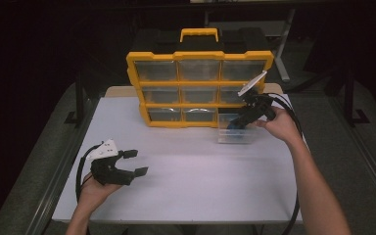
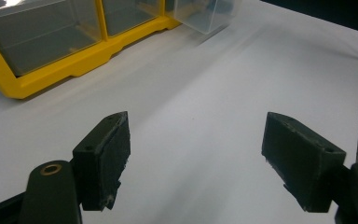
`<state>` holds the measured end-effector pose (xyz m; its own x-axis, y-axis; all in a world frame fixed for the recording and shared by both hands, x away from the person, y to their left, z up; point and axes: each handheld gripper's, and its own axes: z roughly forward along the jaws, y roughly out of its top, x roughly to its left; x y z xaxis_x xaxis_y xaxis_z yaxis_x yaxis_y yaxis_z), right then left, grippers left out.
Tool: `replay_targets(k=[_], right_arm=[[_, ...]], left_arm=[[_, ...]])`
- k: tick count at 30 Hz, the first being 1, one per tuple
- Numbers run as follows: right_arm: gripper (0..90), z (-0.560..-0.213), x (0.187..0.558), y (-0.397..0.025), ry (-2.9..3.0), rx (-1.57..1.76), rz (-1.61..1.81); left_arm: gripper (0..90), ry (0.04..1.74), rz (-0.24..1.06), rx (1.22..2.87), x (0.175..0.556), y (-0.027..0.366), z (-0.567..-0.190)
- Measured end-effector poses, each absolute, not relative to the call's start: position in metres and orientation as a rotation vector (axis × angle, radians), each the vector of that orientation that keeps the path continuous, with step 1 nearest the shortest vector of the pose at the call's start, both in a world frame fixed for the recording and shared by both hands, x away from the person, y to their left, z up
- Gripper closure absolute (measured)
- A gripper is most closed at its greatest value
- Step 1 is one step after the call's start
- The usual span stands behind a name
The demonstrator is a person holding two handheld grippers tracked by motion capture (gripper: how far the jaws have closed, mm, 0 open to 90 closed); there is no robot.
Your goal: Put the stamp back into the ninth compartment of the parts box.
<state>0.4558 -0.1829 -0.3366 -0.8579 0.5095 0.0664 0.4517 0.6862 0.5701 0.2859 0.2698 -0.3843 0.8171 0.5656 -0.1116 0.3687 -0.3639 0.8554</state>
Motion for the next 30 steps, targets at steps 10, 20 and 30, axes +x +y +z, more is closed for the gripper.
replay_targets(k=[10,20,30], right_arm=[[37.3,-0.331,0.448,-0.193,2.765,0.846,1.028],[36.0,-0.325,0.438,-0.205,2.727,0.911,1.161],[34.2,-0.315,0.428,-0.212,2.684,0.875,1.244]], left_arm=[[23.3,0.699,0.247,1.993,0.286,0.271,-0.384],[22.7,0.707,0.238,1.995,0.286,0.270,-0.385],[22.5,0.712,0.240,1.994,0.287,0.271,-0.386]])
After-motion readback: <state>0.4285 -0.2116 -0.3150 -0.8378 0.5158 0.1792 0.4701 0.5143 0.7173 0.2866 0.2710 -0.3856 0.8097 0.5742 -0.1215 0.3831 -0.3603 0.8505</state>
